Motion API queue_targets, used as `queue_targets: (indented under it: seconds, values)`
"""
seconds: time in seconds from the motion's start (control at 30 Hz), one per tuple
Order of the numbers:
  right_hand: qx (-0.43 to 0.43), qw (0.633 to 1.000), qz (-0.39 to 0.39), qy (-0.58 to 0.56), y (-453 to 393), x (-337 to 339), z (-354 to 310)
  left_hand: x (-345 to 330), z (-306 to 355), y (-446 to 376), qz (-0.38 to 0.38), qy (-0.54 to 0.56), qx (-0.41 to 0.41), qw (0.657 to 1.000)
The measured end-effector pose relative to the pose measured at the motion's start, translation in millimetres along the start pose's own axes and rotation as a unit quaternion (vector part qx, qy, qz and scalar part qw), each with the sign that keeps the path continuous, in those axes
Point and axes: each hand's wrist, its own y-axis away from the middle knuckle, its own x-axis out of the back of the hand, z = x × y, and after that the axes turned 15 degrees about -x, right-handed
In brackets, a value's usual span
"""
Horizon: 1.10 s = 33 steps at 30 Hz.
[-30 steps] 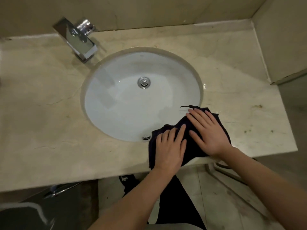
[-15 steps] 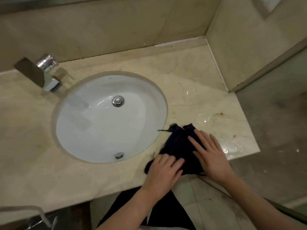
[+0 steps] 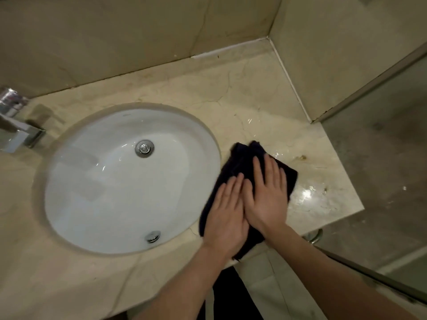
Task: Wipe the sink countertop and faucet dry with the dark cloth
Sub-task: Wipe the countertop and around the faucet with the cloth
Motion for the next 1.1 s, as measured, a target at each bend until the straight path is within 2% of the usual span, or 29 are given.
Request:
queue_targets:
  seconds: [0.2, 0.3, 0.37, 0.43, 0.53, 0.63, 0.7, 0.77, 0.87, 1.0, 1.1]
  values:
    - [0.117, 0.992, -0.038, -0.020, -5.7, -21.5, -62.8, 19.5, -37.2, 26.9, 0.052, 0.069, 0.109, 0.990]
    - [0.198, 0.975, -0.099, -0.006, -1.6, -22.7, -71.6, 31.3, -36.1, 38.7, 0.003, 0.157, 0.195, 0.968]
    - [0.208, 0.968, -0.137, -0.041, 7.3, -18.6, -78.2, 35.5, -36.8, 53.9, 0.011, 0.163, 0.215, 0.963]
    - [0.200, 0.963, -0.145, -0.113, 22.3, -8.7, -83.2, 46.7, -33.9, 68.4, 0.058, 0.159, 0.201, 0.965]
    - [0.157, 0.968, -0.038, -0.190, 44.3, 18.4, -71.5, 57.0, -18.4, 74.4, 0.123, 0.152, 0.120, 0.973]
    - [0.094, 0.974, 0.074, -0.191, 43.8, 53.2, -33.6, 59.0, 9.8, 45.7, 0.161, 0.154, 0.014, 0.975]
    - [0.046, 0.981, 0.118, -0.146, 32.9, 71.9, 1.6, 54.9, 31.0, 16.8, 0.150, 0.152, -0.029, 0.977]
    - [-0.029, 0.986, 0.149, -0.069, 21.2, 80.9, 39.1, 46.5, 47.7, -7.0, 0.110, 0.129, -0.039, 0.985]
    - [-0.140, 0.981, 0.131, 0.025, 12.1, 76.7, 80.8, 27.2, 54.4, -25.7, 0.057, 0.084, -0.023, 0.995]
    - [-0.175, 0.983, 0.041, 0.024, 21.3, 42.6, 82.2, -2.6, 36.5, -13.6, 0.053, 0.103, 0.024, 0.993]
    - [-0.222, 0.974, 0.041, 0.020, 10.8, 22.4, 69.9, -9.0, 31.7, 5.3, 0.055, 0.099, 0.009, 0.994]
